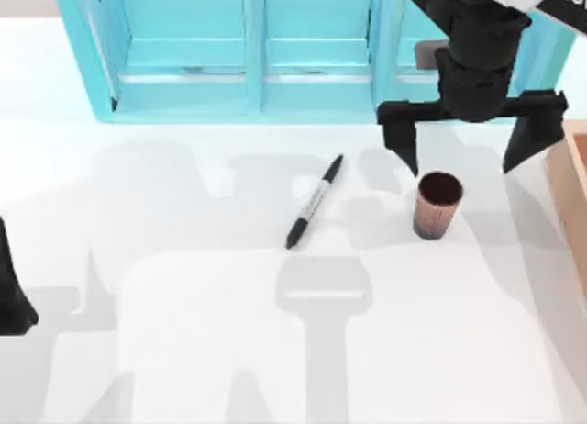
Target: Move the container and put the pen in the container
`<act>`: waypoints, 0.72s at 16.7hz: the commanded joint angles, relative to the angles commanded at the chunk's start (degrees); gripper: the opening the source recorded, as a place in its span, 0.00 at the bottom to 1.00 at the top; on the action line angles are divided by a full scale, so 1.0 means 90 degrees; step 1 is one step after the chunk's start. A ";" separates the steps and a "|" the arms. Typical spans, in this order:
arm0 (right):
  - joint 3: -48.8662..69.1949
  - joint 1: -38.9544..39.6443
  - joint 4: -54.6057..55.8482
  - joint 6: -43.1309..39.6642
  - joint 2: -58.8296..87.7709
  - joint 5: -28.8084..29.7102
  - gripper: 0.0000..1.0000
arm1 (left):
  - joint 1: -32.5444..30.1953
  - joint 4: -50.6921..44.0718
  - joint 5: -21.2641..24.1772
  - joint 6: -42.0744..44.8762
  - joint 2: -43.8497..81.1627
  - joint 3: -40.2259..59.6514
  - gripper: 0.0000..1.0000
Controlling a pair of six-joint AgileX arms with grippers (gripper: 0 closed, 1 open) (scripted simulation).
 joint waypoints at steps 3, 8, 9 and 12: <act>0.1586 0.0006 -0.1114 -0.0001 0.0405 -0.0010 1.00 | 0.0000 0.0000 0.0000 0.0000 0.0000 0.0000 1.00; 0.4279 -0.0021 -0.2979 -0.0015 0.0986 -0.0033 1.00 | 0.0000 0.0000 0.0000 0.0000 0.0000 0.0000 1.00; 0.4657 -0.0028 -0.3278 -0.0020 0.1058 -0.0027 1.00 | 0.0000 0.0000 0.0000 0.0000 0.0000 0.0000 1.00; 0.5392 -0.0049 -0.3904 -0.0031 0.1191 -0.0006 1.00 | 0.0000 0.0000 0.0000 0.0000 0.0000 0.0000 1.00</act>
